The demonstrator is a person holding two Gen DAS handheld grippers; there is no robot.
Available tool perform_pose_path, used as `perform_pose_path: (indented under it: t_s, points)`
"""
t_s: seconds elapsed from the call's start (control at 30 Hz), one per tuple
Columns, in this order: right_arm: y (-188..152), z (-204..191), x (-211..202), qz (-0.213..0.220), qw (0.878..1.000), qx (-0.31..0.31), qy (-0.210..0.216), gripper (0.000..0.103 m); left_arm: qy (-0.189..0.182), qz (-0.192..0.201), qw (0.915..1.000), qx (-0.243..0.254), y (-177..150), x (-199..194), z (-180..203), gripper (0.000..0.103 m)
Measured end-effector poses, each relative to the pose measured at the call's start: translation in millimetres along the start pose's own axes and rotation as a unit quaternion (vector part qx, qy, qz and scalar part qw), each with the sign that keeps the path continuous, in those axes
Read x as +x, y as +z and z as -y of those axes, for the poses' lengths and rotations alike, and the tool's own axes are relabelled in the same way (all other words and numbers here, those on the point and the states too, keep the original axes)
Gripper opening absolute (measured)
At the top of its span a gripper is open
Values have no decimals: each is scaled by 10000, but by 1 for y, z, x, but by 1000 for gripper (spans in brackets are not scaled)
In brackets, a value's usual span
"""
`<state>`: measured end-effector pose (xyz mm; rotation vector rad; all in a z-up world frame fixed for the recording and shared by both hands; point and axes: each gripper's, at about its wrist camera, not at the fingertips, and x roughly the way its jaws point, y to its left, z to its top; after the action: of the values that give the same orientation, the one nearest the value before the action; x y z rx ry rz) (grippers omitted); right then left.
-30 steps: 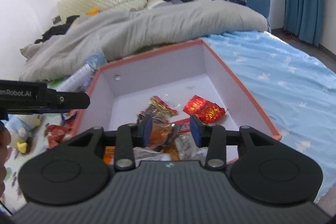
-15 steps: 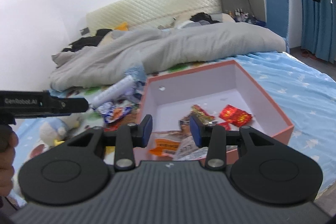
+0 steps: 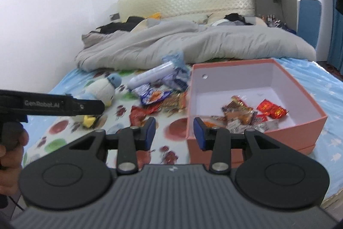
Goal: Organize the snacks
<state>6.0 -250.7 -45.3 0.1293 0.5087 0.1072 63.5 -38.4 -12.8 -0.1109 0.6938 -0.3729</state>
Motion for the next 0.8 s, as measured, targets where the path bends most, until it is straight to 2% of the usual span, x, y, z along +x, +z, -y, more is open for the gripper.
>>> perform_pose_path:
  t_s: [0.37, 0.8]
  points:
    - [-16, -26, 7, -229, 9993, -288, 67, 42, 204, -301, 9991, -196, -29, -1, -25, 62]
    - [-15, -54, 63, -526, 9941, -952, 23, 42, 331, -424, 9967, -613, -13, 44, -70, 62]
